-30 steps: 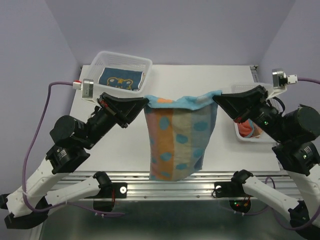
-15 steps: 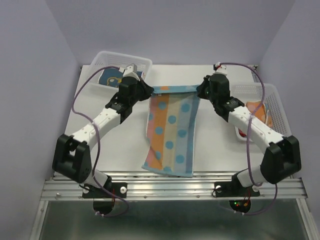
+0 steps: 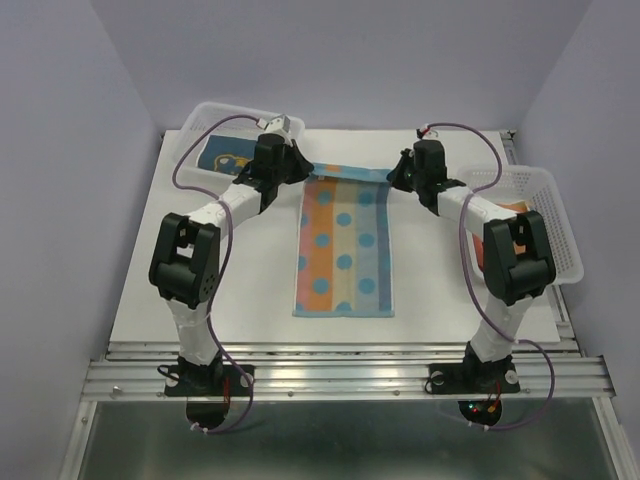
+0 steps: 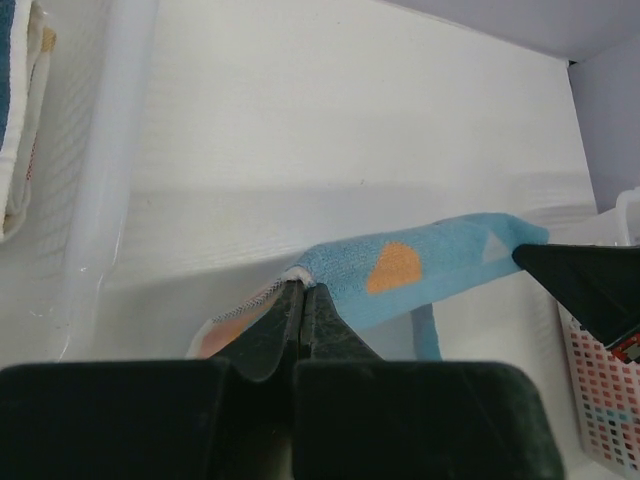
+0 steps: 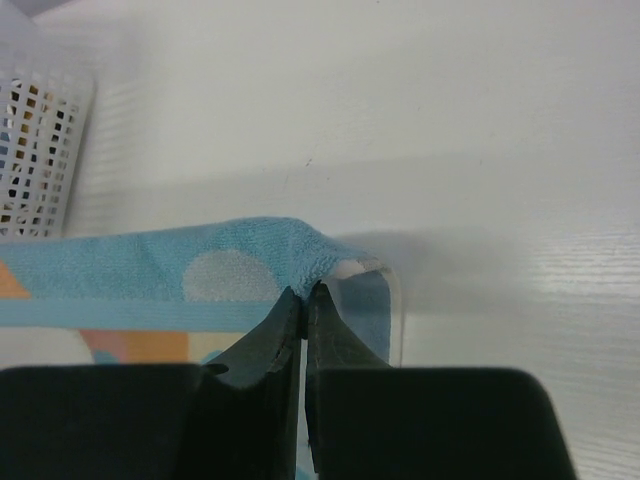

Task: Fold and stack the towels
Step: Flatten out the crumpled towel, then fold the towel

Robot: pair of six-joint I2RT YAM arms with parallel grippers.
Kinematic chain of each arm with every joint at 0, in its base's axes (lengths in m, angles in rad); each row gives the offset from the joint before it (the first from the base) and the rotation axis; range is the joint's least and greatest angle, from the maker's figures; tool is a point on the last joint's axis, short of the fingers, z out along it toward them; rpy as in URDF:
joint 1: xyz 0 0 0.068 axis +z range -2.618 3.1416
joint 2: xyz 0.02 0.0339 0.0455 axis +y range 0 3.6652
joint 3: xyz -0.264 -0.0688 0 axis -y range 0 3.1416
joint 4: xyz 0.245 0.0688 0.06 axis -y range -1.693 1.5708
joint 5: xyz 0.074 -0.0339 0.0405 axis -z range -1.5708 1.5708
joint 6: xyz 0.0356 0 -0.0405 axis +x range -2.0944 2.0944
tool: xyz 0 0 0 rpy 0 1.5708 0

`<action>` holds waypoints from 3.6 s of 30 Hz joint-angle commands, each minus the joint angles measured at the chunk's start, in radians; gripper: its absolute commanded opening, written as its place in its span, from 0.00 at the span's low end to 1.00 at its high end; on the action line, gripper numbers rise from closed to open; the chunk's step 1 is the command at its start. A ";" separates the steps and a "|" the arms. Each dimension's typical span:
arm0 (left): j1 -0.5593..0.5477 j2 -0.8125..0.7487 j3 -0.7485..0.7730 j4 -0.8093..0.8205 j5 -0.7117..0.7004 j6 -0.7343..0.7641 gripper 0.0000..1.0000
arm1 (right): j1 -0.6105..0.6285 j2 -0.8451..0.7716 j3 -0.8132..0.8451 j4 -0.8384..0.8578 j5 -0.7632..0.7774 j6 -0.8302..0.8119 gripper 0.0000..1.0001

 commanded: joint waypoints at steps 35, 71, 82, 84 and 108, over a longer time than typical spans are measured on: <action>-0.249 -0.880 -0.972 -0.148 -0.209 -0.336 0.00 | 0.312 -0.932 -0.830 -0.268 -0.126 0.339 0.01; -0.295 -0.881 -0.833 -0.312 -0.357 -0.261 0.99 | 0.315 -0.931 -0.800 -0.258 0.041 0.256 1.00; -0.128 -0.474 -0.557 -0.168 -0.292 -0.101 0.89 | 0.211 -0.467 -0.455 -0.239 0.176 0.148 0.92; -0.100 -0.411 -0.530 -0.139 -0.258 -0.079 0.81 | 0.183 -0.399 -0.415 -0.236 0.172 0.141 0.80; -0.049 -0.066 -0.358 -0.090 -0.049 -0.032 0.00 | 0.079 -0.075 -0.275 -0.122 -0.104 0.102 0.16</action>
